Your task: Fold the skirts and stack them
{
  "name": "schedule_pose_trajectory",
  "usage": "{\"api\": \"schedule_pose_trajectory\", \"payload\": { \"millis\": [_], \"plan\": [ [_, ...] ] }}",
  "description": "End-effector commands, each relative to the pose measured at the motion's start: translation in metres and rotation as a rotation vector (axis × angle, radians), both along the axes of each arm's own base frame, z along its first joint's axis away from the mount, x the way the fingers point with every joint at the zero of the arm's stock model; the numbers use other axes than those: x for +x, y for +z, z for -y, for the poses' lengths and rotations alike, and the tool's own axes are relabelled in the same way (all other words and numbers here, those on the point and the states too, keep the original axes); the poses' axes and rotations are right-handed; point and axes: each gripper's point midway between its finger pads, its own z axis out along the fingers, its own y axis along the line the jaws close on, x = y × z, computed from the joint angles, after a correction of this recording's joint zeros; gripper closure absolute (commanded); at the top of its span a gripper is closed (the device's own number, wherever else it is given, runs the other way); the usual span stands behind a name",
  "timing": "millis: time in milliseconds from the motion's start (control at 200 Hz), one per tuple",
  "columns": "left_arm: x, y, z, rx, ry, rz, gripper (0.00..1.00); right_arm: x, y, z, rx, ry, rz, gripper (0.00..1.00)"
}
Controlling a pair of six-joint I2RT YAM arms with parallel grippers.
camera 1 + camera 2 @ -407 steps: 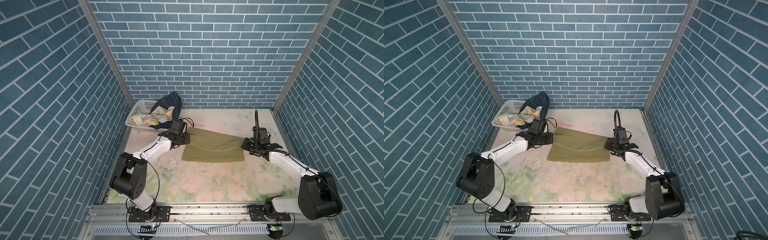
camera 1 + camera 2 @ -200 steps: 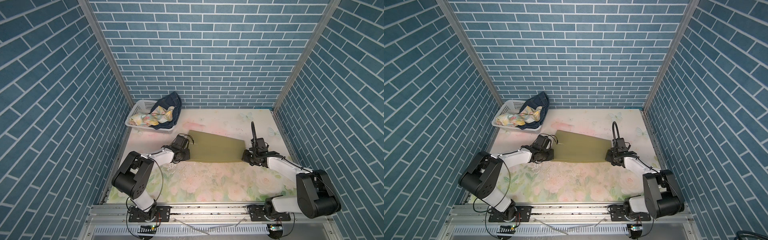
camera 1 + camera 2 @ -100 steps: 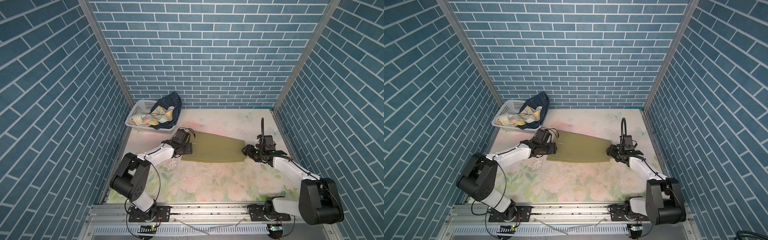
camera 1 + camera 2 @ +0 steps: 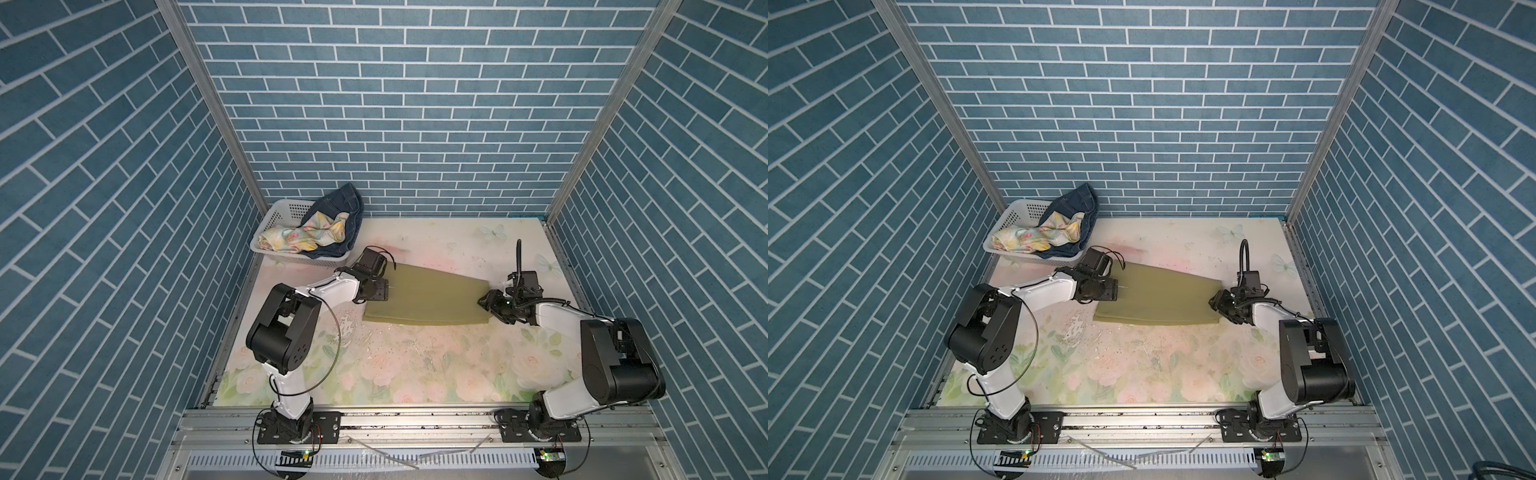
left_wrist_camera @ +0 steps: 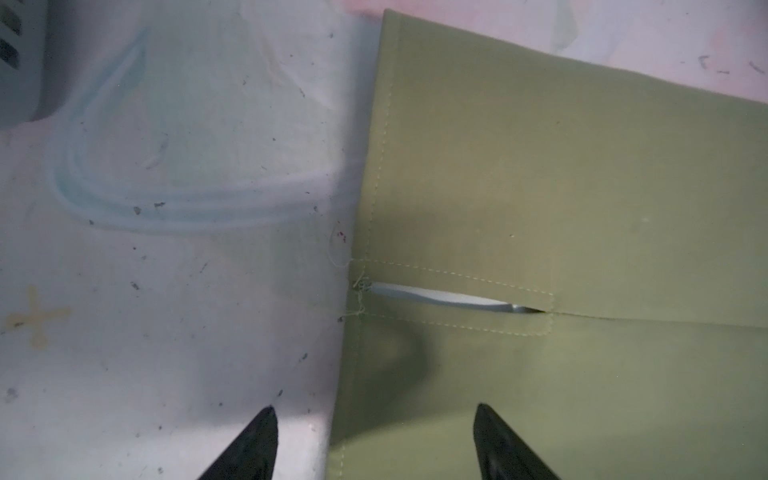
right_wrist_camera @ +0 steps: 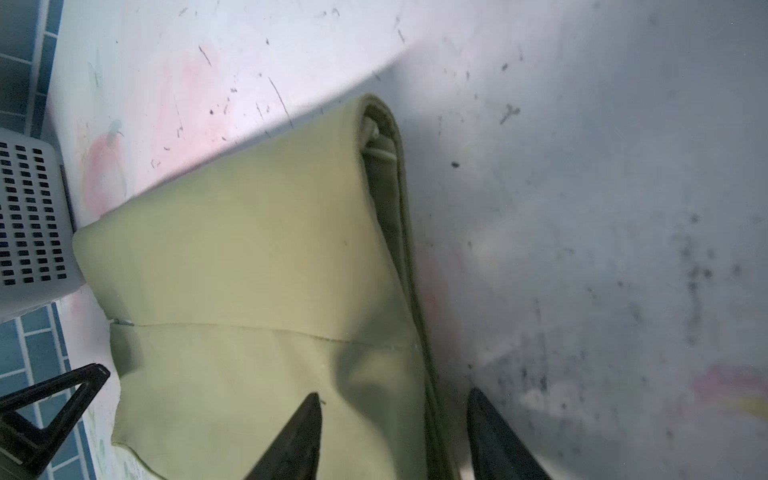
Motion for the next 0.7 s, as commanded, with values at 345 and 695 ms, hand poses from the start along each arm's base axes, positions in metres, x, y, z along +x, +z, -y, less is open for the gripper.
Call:
{"api": "schedule_pose_trajectory", "payload": {
  "millis": [345, 695],
  "plan": [
    [0.007, -0.032, 0.001, -0.006, -0.022, -0.071, 0.26, 0.001, -0.023, -0.006, 0.044, 0.001, -0.04, 0.73],
    [-0.01, -0.063, 0.008, -0.039, -0.062, -0.162, 0.94, 0.005, -0.015, -0.008, 0.042, 0.023, -0.007, 1.0]
  ]
}}
